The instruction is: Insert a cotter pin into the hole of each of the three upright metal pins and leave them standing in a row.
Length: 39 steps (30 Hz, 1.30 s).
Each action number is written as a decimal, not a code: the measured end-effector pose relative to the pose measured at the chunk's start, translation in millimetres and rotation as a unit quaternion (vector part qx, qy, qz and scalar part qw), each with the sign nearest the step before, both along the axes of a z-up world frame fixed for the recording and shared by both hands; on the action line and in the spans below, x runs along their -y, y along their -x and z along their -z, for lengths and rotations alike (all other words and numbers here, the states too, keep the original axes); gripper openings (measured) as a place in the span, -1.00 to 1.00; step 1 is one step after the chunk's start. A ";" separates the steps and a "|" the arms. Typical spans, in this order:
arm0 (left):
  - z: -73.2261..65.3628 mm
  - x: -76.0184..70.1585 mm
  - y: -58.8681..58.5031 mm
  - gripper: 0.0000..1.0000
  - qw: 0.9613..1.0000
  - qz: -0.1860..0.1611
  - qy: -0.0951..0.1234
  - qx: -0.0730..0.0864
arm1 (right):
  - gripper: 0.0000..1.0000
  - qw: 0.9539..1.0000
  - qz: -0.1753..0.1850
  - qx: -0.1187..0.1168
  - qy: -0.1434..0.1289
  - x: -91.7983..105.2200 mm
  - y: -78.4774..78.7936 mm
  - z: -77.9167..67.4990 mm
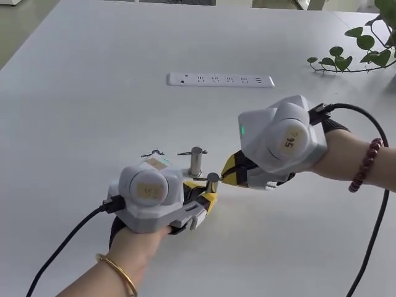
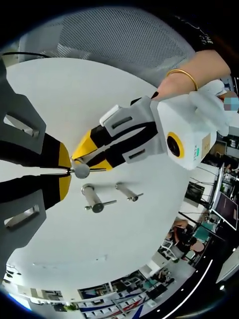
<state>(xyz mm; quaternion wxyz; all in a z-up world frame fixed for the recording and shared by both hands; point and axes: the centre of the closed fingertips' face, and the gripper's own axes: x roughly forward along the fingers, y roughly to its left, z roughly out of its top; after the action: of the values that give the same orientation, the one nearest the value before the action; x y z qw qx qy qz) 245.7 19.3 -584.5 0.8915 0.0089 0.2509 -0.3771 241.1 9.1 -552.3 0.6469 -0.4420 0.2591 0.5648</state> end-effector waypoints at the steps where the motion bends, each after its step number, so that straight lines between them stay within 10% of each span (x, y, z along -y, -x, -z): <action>1: 0.0 0.0 0.0 -0.77 1.000 0.000 0.000 0.000 | -1.00 1.000 0.000 0.000 0.001 -0.1 0.0 0.0; 14: -5.7 1.3 -0.6 -0.72 1.000 -0.008 0.019 -0.006 | -1.00 1.000 0.012 -0.007 -0.008 -0.8 1.3 0.7; 39: -4.6 -19.4 8.4 -0.21 1.000 -0.011 -0.024 -0.005 | -0.74 0.989 0.091 -0.088 -0.079 -20.9 1.1 5.9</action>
<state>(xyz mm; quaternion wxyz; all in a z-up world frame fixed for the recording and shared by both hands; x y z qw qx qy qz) 237.4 38.7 -580.0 0.8939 0.0256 0.2646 -0.3610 240.0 30.0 -558.2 0.7031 -0.3124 0.3090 0.5591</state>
